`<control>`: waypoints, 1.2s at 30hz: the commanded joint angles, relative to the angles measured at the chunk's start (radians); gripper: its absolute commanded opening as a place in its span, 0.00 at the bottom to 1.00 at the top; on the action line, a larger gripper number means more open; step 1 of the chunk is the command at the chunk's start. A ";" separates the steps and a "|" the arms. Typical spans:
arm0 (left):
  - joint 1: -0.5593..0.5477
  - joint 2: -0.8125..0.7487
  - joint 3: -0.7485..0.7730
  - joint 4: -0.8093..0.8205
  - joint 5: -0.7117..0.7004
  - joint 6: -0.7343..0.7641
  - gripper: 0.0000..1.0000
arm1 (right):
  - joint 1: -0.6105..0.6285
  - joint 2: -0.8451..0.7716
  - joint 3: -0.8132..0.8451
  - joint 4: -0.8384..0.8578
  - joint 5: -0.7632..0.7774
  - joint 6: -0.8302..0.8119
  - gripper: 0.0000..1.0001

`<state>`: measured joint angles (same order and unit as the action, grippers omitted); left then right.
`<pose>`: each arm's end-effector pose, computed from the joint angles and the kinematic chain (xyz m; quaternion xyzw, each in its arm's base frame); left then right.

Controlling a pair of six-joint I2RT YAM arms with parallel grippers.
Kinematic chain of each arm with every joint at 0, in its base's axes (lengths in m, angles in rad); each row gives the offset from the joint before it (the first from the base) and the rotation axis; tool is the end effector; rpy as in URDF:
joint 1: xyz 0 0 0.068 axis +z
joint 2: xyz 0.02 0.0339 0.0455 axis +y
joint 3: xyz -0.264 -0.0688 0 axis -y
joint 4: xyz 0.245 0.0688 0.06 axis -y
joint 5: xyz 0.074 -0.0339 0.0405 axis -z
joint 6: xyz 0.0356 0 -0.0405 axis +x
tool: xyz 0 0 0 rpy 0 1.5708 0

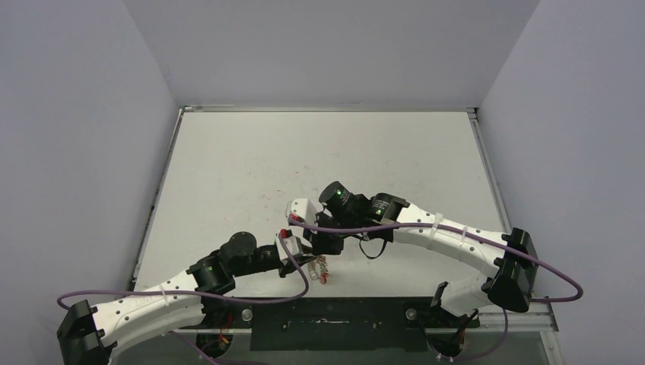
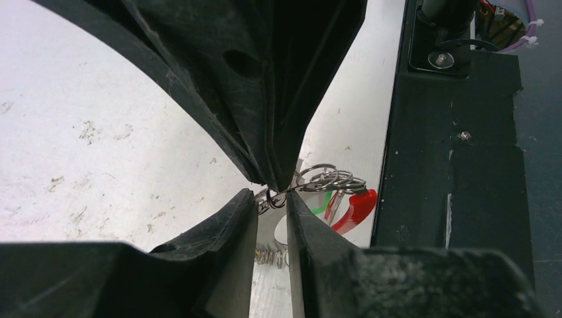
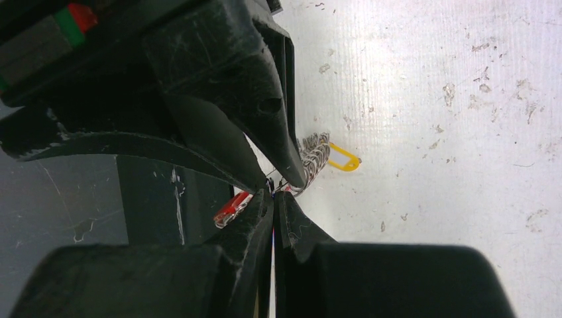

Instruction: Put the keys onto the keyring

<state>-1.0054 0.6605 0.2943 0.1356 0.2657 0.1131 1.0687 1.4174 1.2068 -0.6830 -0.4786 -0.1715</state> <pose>0.0817 -0.1462 0.2190 0.4819 0.6149 -0.3593 0.5105 0.1290 0.2691 0.2996 -0.5966 0.7000 0.3414 0.1938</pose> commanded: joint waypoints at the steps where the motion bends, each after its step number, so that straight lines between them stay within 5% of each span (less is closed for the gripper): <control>1: -0.004 0.001 0.008 0.126 0.025 -0.005 0.17 | 0.008 -0.003 0.040 0.054 0.001 0.010 0.00; 5: -0.002 0.003 -0.011 0.177 0.018 -0.025 0.01 | 0.009 -0.002 0.036 0.058 0.004 -0.001 0.00; 9: -0.002 -0.006 -0.020 0.184 0.024 -0.038 0.00 | 0.002 0.002 0.029 0.062 0.008 -0.008 0.01; 16: -0.002 -0.058 -0.081 0.258 0.021 -0.069 0.00 | -0.072 -0.091 -0.068 0.170 -0.075 -0.021 0.47; 18: -0.002 -0.074 -0.113 0.315 0.019 -0.081 0.00 | -0.109 -0.139 -0.124 0.225 -0.143 -0.049 0.51; 26: -0.002 -0.121 -0.207 0.504 0.025 -0.084 0.00 | -0.175 -0.288 -0.310 0.416 -0.354 -0.152 0.50; 36: -0.003 -0.179 -0.228 0.528 0.013 -0.082 0.00 | -0.176 -0.234 -0.328 0.436 -0.407 -0.165 0.34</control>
<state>-1.0061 0.5026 0.0547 0.5632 0.2733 0.0376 0.8963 1.1568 0.8753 -0.3176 -0.8322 -0.3111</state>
